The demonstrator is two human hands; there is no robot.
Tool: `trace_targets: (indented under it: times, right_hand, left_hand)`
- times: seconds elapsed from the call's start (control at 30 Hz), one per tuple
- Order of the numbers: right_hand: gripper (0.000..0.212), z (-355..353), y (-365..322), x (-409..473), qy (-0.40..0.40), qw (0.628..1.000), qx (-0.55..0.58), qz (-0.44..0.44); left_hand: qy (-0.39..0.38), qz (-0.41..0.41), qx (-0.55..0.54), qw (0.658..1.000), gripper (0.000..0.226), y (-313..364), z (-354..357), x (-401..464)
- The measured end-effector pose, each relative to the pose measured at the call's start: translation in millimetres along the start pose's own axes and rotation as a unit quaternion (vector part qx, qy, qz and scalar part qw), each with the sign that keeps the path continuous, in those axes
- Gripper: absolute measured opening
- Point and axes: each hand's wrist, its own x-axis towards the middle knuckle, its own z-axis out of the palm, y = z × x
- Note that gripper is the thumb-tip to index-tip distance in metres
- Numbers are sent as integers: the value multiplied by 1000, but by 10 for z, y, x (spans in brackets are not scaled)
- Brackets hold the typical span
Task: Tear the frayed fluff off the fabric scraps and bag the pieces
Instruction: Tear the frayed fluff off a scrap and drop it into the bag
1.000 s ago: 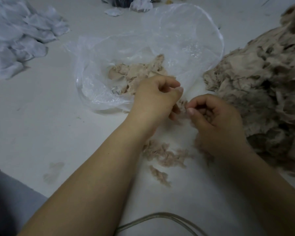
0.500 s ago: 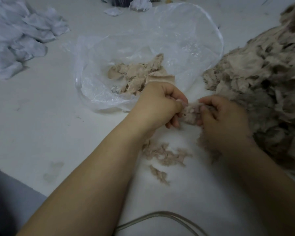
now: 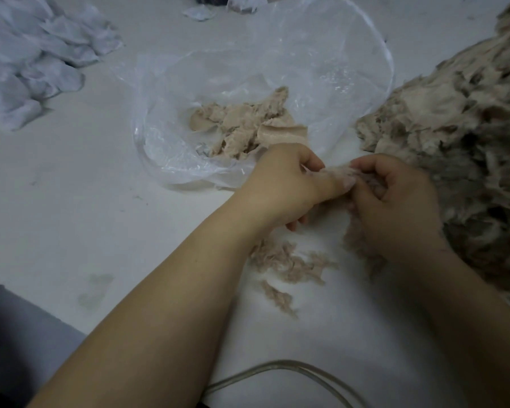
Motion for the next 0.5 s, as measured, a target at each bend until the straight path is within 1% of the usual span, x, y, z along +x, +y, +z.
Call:
trace_targets:
  times: [0.07, 0.13, 0.2, 0.3, 0.37, 0.43, 0.5]
  right_hand:
    - [13, 11, 0, -10, 1, 1000, 17, -9]
    - [13, 20, 26, -6, -1, 1000, 6, -21]
    - [12, 15, 62, 10, -15, 999, -40, -21]
    - [12, -19, 130, 53, -26, 996, -87, 18]
    - [9, -21, 91, 61, -13, 998, -50, 22]
    - [13, 4, 11, 23, -16, 1000, -21, -12]
    - [12, 20, -35, -21, -36, 999, -9, -31]
  left_hand:
    - [1, 12, 32, 999, 18, -5, 9, 3]
    - [6, 1, 35, 999, 24, -5, -2, 6]
    - [12, -15, 7, 1000, 28, -5, -52, 5]
    - [28, -21, -38, 999, 21, 2, -148, 10]
    - [44, 1, -32, 999, 21, -7, -146, 14]
    - [45, 25, -13, 999, 18, -9, -80, 12]
    - [20, 27, 21, 999, 37, -22, -27, 13]
